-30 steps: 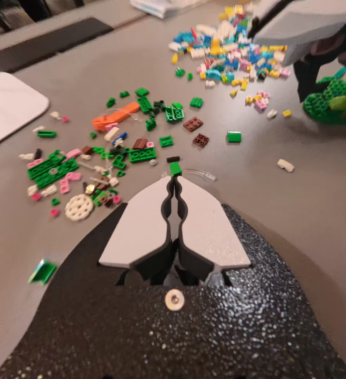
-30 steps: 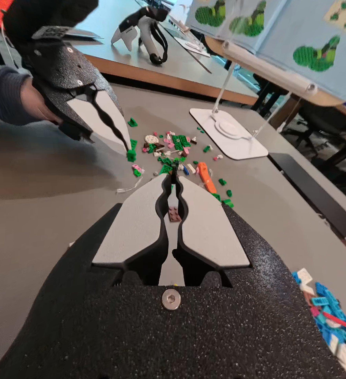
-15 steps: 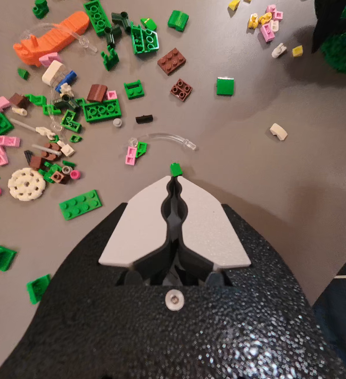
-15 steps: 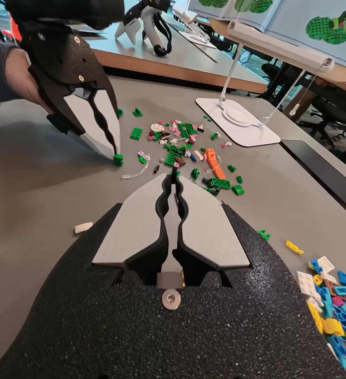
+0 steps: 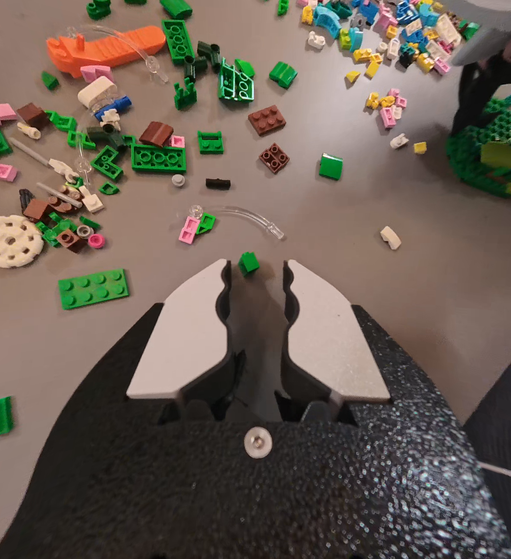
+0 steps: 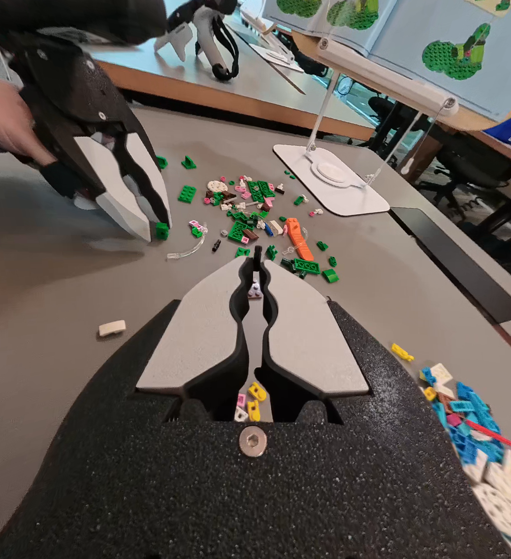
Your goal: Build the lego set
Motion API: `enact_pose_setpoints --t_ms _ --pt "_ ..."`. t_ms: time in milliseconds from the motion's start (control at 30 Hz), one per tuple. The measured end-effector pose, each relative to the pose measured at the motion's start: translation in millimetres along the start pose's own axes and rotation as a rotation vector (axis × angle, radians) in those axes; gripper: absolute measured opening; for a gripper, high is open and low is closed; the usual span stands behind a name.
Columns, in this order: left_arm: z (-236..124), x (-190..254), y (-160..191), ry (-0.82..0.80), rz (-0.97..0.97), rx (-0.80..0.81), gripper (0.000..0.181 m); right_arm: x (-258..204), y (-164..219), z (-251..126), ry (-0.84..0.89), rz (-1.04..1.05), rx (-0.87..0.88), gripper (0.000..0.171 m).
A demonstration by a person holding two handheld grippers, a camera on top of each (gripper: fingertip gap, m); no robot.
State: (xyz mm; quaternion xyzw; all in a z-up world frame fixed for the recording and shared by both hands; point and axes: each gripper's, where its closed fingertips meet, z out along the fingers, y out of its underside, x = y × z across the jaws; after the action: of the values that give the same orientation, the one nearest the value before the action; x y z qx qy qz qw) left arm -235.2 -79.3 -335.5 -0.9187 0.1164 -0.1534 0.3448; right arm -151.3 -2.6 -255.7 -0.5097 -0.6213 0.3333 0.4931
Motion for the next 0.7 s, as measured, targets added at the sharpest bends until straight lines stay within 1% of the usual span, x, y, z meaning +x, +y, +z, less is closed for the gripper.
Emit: enact_pose_setpoints --t_ms 33,67,133,167,233,333,400,433,500,600,633,700 --pt "2.7 -1.4 0.8 -0.021 -0.001 -0.006 0.025 -1.6 -0.5 -0.1 0.002 -0.026 -0.007 0.003" --pt "4.2 -3.9 0.4 -0.047 0.003 -0.004 0.010 -3.6 -0.9 -0.1 -0.001 -0.049 -0.014 0.003" --pt "5.5 -3.0 -2.3 -0.060 0.017 0.008 0.008 -8.3 -1.9 -0.1 -0.013 -0.086 -0.026 0.003" --pt "4.4 -0.3 -9.0 -0.058 0.036 0.047 0.008 -10.3 -3.2 -0.6 -0.021 -0.093 -0.028 0.003" --pt "-4.8 7.2 -36.4 -0.077 0.132 0.214 0.008 -13.3 -8.6 -2.7 -0.042 -0.078 -0.015 0.003" --pt "-28.6 25.5 -87.9 -0.149 0.368 0.536 0.008 -13.5 -18.7 -7.9 -0.058 -0.045 0.036 0.003" --pt "-40.6 43.6 -113.2 -0.172 0.495 0.721 0.007 -14.9 -26.8 -11.5 -0.092 0.010 0.103 0.003" --pt "-43.6 51.0 -121.9 -0.186 0.547 0.785 0.007 -15.9 -29.8 -13.0 -0.115 0.040 0.132 0.003" --pt "-46.3 65.0 -134.6 -0.195 0.623 0.901 0.007 -13.7 -33.4 -15.9 -0.122 0.065 0.174 0.003" --pt "-44.0 80.2 -143.5 -0.202 0.717 1.058 0.007 -5.7 -29.9 -18.0 -0.085 0.050 0.153 0.003" --pt "-39.0 84.5 -143.8 -0.182 0.742 1.074 0.007 -3.4 -28.6 -18.6 -0.084 0.063 0.147 0.003" --pt "-30.1 93.2 -144.7 -0.094 0.750 1.073 0.008 -0.3 -25.9 -19.1 -0.101 0.125 0.135 0.003"
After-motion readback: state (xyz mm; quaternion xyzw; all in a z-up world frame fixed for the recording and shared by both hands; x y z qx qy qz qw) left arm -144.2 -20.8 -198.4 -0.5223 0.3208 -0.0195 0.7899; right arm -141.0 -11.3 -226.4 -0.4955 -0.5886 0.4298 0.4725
